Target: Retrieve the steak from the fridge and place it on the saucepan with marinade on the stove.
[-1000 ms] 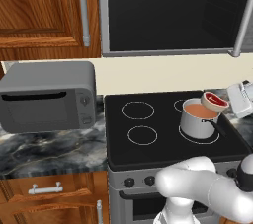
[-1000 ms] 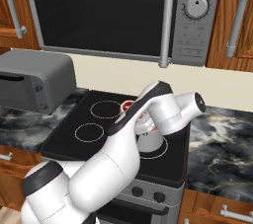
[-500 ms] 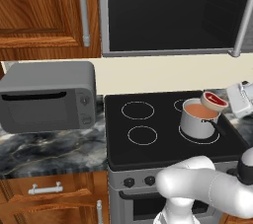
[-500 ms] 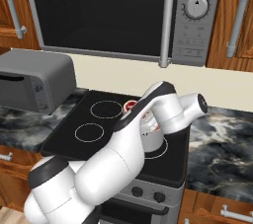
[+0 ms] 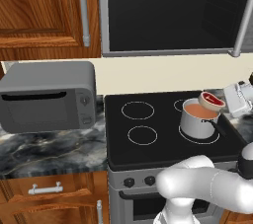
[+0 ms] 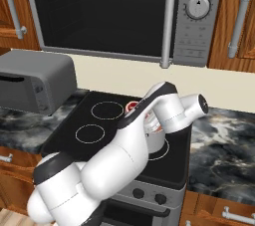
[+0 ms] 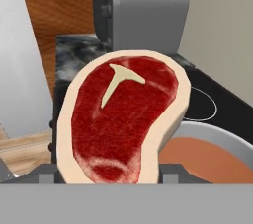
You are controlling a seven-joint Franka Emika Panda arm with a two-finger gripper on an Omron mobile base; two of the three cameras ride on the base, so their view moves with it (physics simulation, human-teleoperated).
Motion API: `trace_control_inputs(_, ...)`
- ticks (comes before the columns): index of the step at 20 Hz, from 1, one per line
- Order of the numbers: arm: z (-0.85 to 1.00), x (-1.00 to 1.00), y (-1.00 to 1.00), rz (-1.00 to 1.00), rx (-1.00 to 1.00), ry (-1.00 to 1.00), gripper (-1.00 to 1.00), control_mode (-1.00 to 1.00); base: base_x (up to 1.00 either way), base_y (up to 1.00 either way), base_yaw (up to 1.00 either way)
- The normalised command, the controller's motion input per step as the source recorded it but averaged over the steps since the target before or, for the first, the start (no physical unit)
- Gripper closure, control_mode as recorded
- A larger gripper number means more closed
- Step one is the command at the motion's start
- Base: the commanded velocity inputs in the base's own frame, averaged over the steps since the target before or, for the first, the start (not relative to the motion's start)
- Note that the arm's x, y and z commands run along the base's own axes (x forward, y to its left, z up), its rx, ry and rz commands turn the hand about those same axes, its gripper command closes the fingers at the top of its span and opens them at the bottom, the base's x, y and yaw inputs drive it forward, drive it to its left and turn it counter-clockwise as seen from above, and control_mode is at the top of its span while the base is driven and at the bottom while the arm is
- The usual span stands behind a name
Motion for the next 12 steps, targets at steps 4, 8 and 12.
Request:
trace_control_inputs(4,-0.11,0.14,0.00,0.00,0.00,0.00,1.00,-1.00,0.00,0.00,0.00)
trace_control_inputs(8,-0.08,0.15,0.00,0.00,0.00,0.00,1.00,-1.00,0.00,0.00,0.00)
trace_control_inputs(12,0.00,0.15,0.00,0.00,0.00,0.02,1.00,-1.00,0.00,0.00,0.00)
